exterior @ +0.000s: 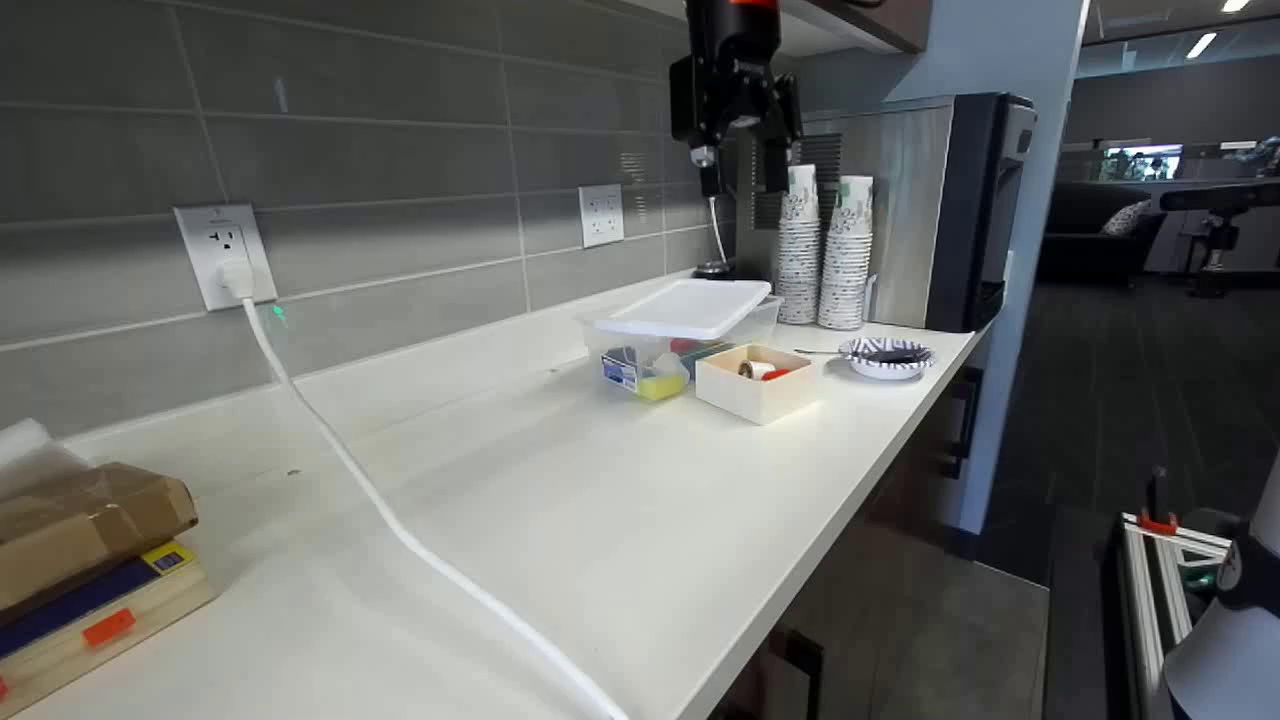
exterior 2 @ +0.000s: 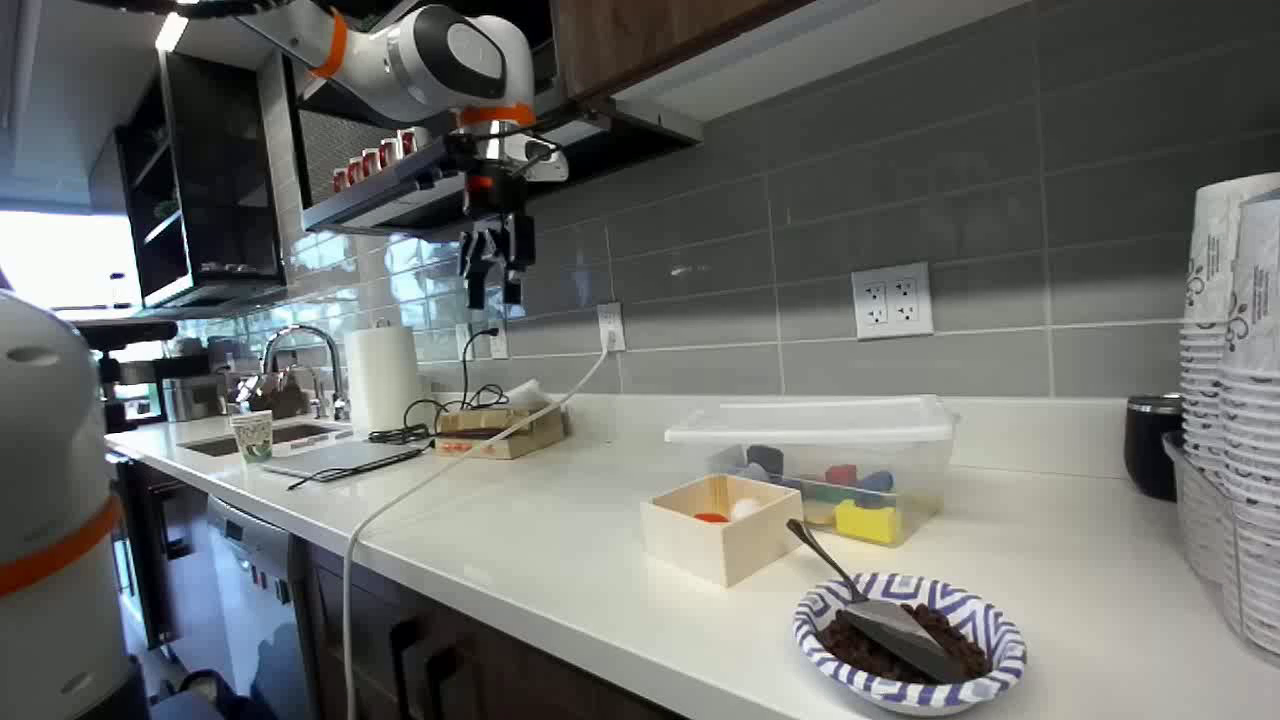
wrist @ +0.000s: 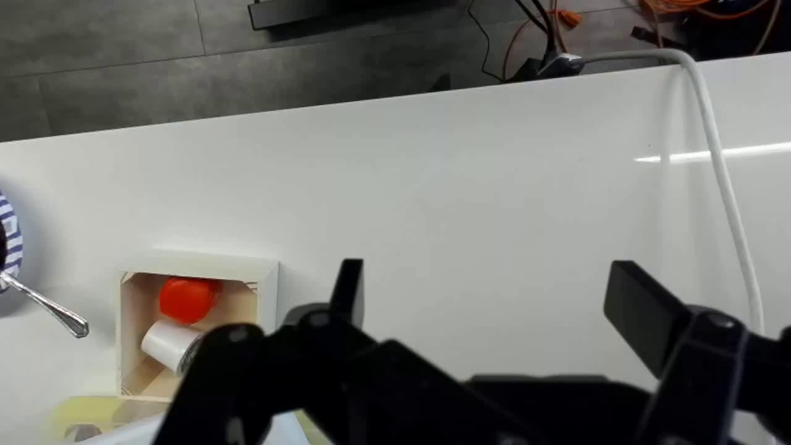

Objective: Remove the orange ball from the wooden box and put it on the counter

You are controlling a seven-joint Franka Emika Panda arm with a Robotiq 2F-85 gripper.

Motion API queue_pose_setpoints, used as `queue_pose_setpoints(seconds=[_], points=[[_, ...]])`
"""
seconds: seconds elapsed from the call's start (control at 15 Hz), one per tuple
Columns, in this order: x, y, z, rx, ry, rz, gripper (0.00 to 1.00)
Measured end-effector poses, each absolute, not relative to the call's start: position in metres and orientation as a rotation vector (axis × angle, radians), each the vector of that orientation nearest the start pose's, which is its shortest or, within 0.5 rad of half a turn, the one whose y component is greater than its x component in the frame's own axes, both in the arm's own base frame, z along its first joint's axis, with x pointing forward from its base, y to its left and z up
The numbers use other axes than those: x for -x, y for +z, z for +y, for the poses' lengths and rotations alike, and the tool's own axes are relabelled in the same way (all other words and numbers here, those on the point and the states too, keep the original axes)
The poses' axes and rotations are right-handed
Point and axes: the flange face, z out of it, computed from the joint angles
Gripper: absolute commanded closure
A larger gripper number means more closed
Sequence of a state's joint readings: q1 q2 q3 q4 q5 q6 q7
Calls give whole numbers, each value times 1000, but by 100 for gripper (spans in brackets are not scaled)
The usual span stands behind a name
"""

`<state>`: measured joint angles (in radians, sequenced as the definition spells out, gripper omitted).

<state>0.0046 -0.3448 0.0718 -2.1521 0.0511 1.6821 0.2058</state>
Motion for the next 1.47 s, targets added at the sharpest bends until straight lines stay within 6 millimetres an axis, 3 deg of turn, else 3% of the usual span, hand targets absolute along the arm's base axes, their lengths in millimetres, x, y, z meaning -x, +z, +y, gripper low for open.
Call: queue_pose_setpoints(seconds=[0.27,0.47,1.0,1.27,1.47], points=[[-436,531,39,3116,202,233,0],[-440,526,23,3104,212,281,0],[-472,487,-75,3089,256,469,0],[-493,448,-121,3123,366,536,0],[-505,415,-142,3129,440,551,0]])
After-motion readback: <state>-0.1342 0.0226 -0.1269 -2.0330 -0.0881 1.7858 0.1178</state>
